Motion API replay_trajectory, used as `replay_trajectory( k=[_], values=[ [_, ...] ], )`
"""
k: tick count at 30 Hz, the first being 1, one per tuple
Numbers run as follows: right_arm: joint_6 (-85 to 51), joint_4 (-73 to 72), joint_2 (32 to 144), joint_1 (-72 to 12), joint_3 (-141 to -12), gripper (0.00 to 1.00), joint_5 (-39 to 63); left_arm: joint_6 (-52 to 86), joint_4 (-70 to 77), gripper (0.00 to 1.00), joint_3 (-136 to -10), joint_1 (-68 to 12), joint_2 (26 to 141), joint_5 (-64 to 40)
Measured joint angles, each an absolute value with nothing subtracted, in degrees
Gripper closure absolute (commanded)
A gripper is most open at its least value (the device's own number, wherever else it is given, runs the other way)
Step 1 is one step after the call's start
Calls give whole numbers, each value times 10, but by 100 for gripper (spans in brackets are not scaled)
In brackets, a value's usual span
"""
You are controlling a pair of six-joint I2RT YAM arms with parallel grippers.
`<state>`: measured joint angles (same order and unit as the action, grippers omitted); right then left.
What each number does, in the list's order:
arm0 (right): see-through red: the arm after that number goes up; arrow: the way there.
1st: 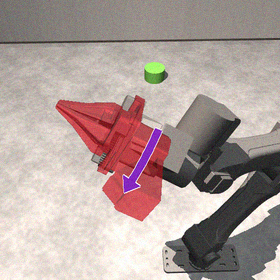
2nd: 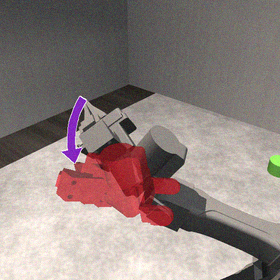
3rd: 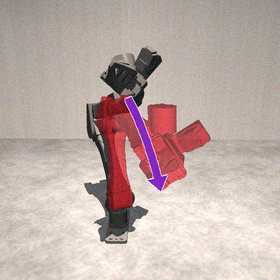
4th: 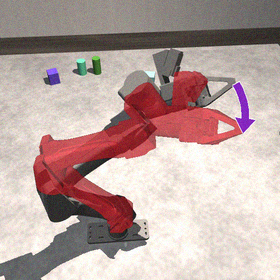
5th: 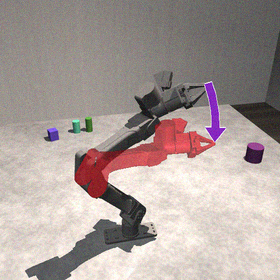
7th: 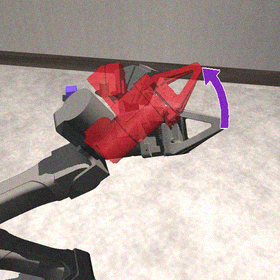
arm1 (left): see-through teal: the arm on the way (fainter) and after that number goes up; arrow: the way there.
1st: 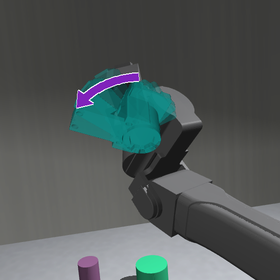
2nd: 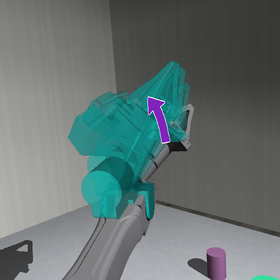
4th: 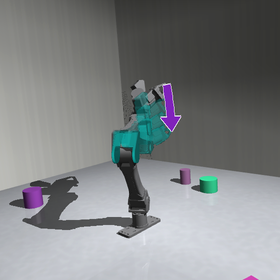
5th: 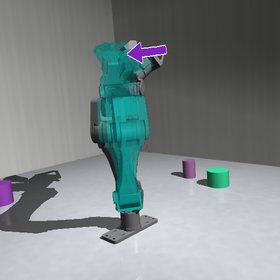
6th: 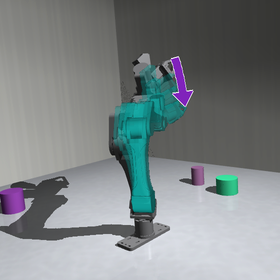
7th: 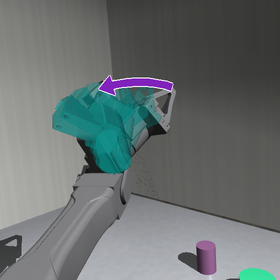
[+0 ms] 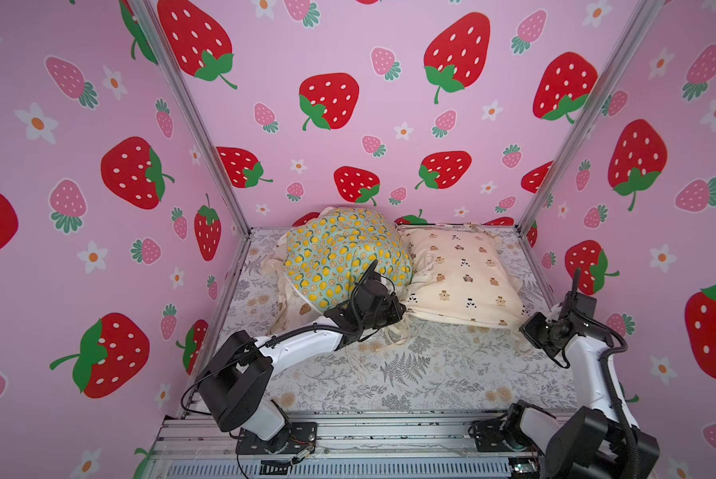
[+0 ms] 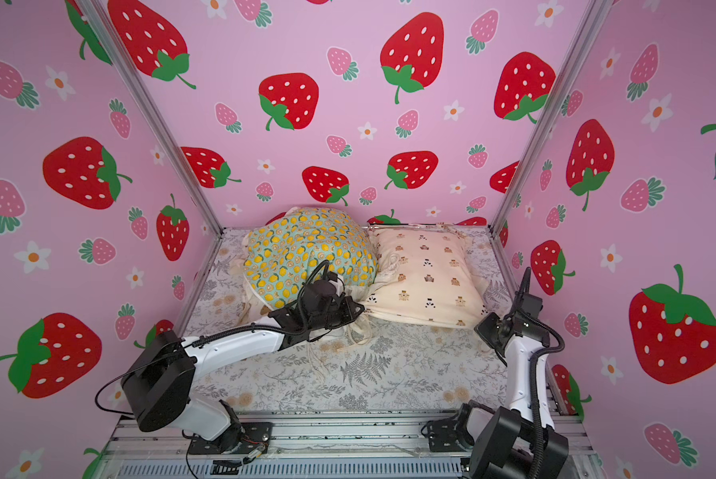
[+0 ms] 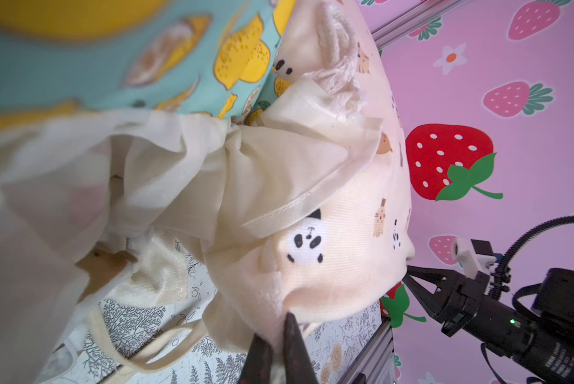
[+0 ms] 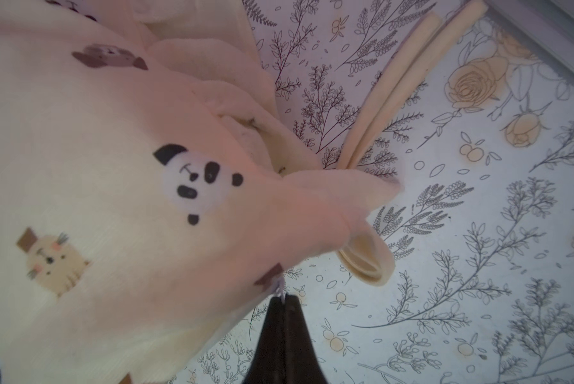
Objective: Zip up pillowcases
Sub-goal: Place the pillowcase at the center of the board.
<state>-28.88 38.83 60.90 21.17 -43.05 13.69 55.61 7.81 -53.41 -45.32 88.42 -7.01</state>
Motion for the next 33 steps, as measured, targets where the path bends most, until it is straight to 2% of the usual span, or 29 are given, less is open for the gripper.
replay_trajectory(
  k=[2,8,9,12,16,19,21,26,30,33],
  values=[
    [-286,383,609,214,-430,98,144,553,74,100,-544,-463,894,-65],
    [-268,380,601,218,-431,58,161,553,87,100,-583,-512,954,-43],
    [-265,382,595,218,-431,53,163,552,89,96,-593,-522,969,-41],
    [-262,404,579,218,-445,40,165,543,93,66,-616,-543,1004,-41],
    [-258,440,548,207,-479,28,170,530,87,42,-616,-552,1003,-39],
    [-266,459,515,174,-481,26,178,508,55,29,-616,-552,972,-23],
    [-275,473,507,135,-483,26,181,490,25,25,-616,-551,941,-10],
    [-321,466,526,-28,-482,31,178,453,-47,22,-616,-549,851,31],
    [-375,405,574,-143,-455,45,176,429,-102,22,-619,-544,794,60],
    [-412,348,609,-207,-416,50,169,417,-136,21,-619,-537,766,79]
  ],
)
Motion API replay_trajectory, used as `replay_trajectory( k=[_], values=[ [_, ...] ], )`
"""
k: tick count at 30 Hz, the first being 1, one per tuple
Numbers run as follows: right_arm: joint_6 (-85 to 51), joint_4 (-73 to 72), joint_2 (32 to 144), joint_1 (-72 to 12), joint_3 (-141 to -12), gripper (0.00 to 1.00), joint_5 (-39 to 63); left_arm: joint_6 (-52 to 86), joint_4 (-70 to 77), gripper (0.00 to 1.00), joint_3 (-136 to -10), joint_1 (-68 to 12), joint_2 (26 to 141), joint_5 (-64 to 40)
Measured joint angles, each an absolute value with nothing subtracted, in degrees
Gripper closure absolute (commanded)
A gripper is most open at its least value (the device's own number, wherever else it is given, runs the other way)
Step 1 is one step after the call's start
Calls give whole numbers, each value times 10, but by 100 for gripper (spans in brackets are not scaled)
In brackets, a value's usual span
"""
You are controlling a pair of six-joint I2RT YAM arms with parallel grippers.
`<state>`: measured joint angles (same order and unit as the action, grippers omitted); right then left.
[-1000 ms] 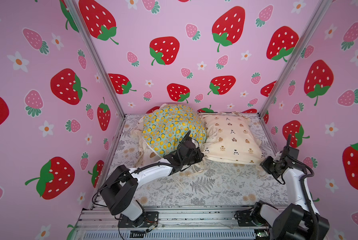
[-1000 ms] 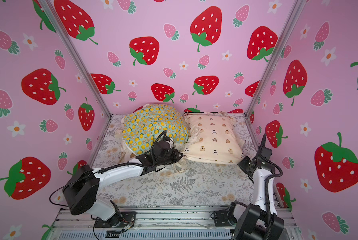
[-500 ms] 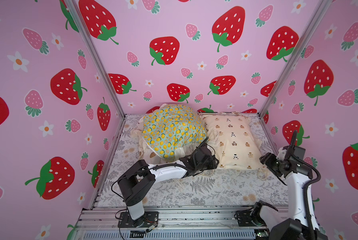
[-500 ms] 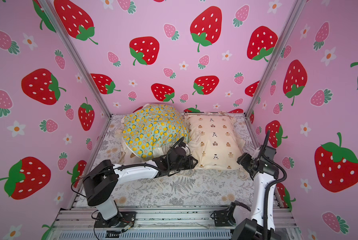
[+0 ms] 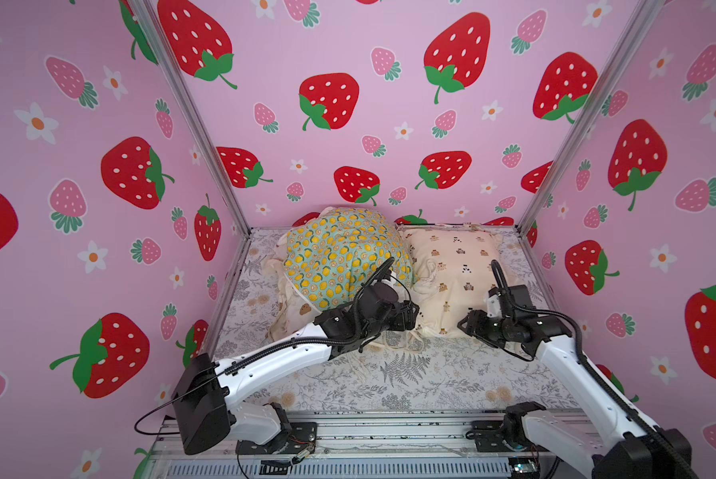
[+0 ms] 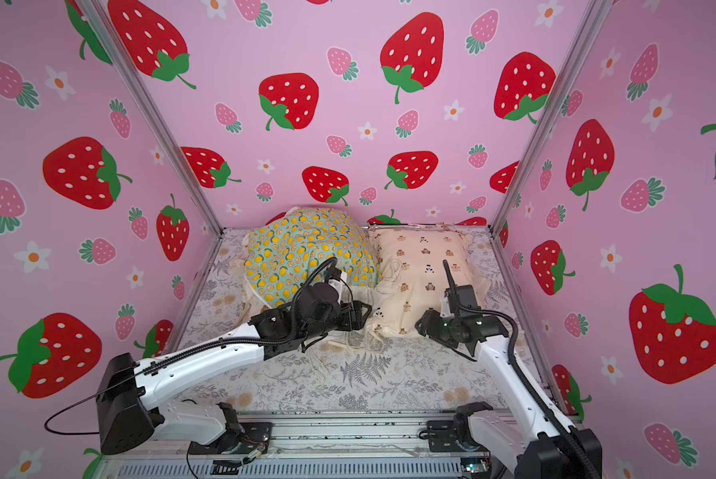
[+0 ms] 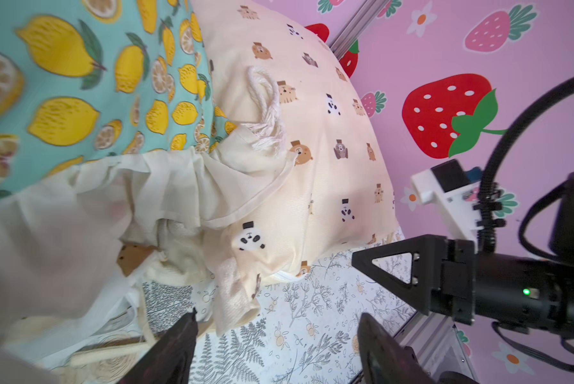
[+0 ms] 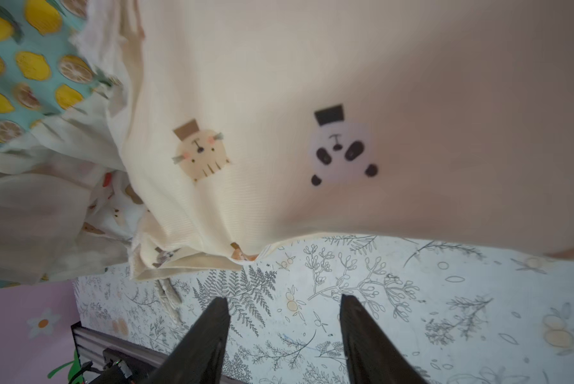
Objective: Zip up pillowcases
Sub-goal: Place the pillowcase at the center of the board, then pick up the pillowcase from the pillowcase.
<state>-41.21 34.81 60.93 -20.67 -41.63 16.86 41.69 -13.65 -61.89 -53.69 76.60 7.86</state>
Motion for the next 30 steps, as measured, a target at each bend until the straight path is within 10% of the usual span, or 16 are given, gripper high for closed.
replay_trajectory(
  k=[7,17,30],
  values=[
    [-421,271,743,-236,-430,59,134,398,-181,19,-619,-498,714,96],
    [-331,241,863,-59,-507,58,109,376,-241,15,-619,-376,643,79],
    [-370,314,696,-166,-559,11,80,347,-341,12,-667,-129,620,24]
  ],
)
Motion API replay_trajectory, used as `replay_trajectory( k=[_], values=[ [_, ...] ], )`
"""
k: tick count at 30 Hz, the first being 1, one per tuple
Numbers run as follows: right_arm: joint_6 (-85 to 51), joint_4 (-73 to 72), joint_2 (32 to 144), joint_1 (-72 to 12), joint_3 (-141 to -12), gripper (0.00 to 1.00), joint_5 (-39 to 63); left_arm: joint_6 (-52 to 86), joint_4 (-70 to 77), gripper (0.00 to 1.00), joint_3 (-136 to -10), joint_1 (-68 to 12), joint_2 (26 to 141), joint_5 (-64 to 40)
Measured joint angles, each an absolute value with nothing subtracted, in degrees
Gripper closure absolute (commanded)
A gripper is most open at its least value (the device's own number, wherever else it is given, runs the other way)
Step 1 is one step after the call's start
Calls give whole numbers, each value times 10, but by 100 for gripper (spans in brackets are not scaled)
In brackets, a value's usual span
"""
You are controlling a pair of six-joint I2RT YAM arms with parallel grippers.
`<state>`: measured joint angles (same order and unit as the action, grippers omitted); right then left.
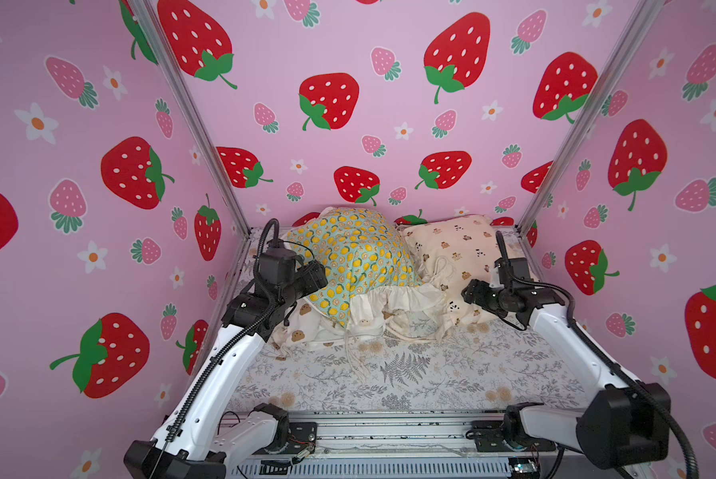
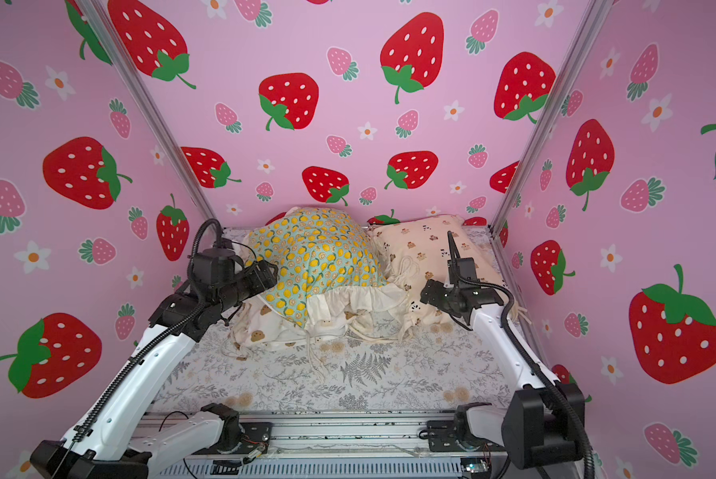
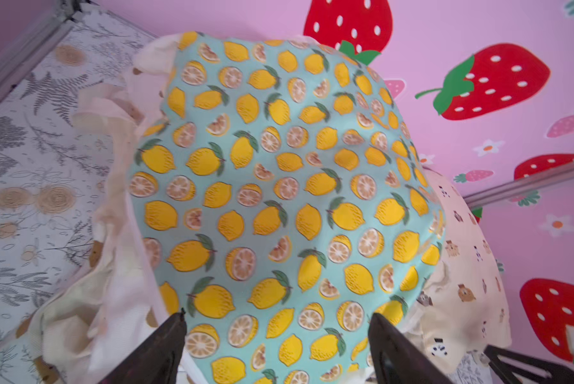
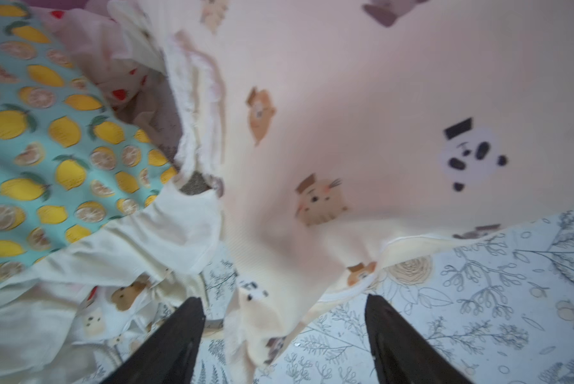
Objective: Zip up pillowcases
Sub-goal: Pick up the pillowcase from the pillowcase.
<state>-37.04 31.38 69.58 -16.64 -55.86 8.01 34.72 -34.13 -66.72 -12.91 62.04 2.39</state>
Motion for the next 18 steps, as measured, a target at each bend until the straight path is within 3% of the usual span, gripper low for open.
replay_trajectory(
  k=[5,10,18],
  values=[
    [-454,274,688,-265,-557,0,101,352,-335,12,-669,-59,650,-23],
    [-497,227,776,-373,-629,0,102,374,-298,15,-659,-19,675,-77],
    [-512,183,924,-471,-795,0,76,404,-239,21,-622,-5,709,-124]
  ],
)
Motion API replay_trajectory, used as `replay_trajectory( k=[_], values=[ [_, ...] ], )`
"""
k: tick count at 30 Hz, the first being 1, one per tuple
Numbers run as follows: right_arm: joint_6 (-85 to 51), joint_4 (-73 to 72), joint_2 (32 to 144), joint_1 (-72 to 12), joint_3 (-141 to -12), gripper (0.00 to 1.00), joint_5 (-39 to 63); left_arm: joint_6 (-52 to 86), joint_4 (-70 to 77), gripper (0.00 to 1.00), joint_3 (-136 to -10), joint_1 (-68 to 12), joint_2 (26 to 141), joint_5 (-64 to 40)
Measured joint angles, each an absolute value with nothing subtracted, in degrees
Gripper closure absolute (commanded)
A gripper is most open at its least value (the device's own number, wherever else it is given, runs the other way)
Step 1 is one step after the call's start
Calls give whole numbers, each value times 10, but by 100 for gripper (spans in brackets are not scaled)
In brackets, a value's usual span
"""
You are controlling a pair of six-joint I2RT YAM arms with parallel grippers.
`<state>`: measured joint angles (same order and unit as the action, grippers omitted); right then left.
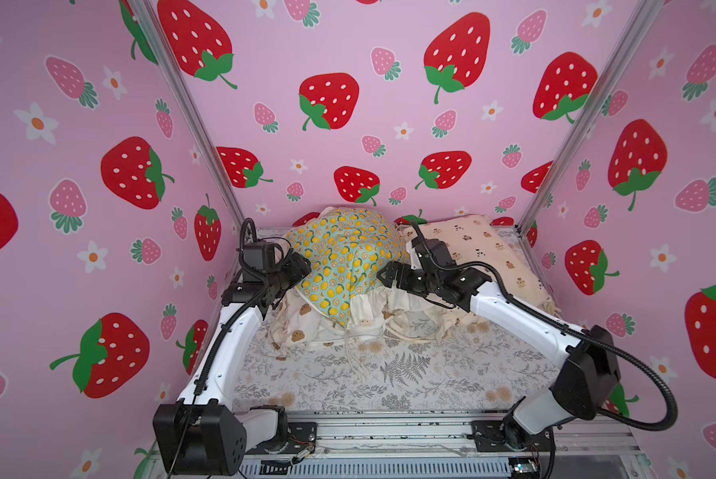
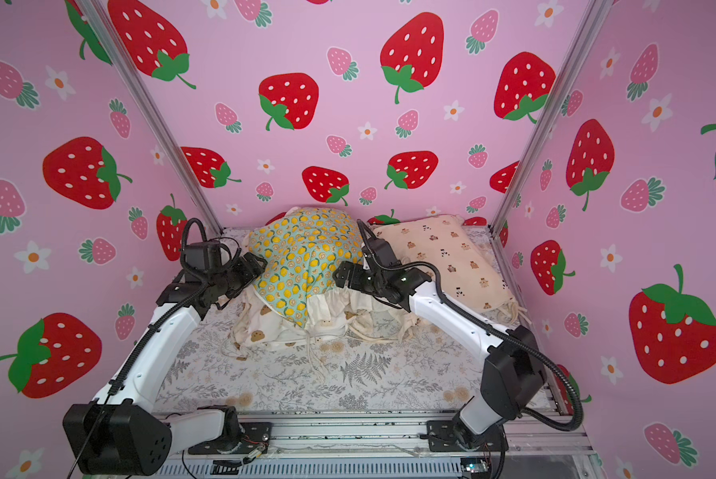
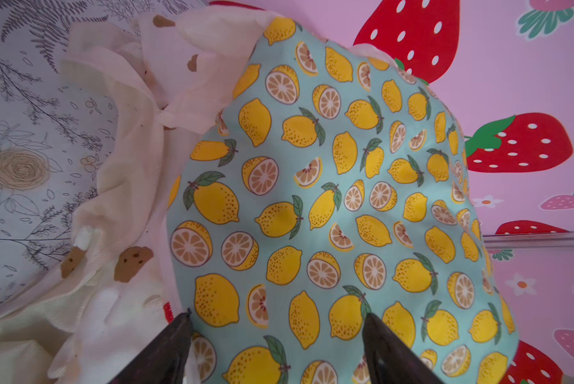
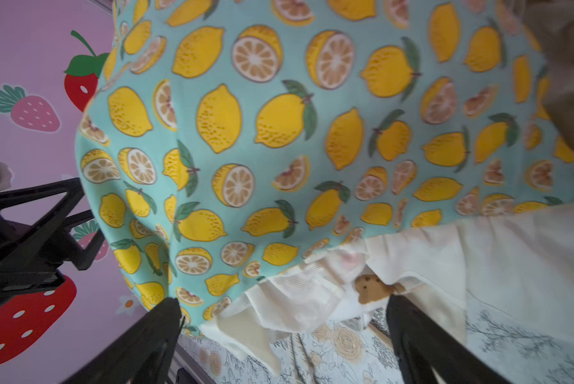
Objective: Zip up pillowcases
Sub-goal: Pick up the pillowcase from the pillowcase.
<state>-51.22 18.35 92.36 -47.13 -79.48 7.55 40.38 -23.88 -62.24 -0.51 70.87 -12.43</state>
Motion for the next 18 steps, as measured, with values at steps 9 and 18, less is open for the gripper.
replay_trajectory(
  k=[9,18],
  values=[
    [-500,196,1044,-512,-908,33,12,422,-203,34,-595,-5,721,-146],
    [-435,224,1067,-512,-960,82,-72,423,-194,28,-595,-5,715,-159]
  ],
)
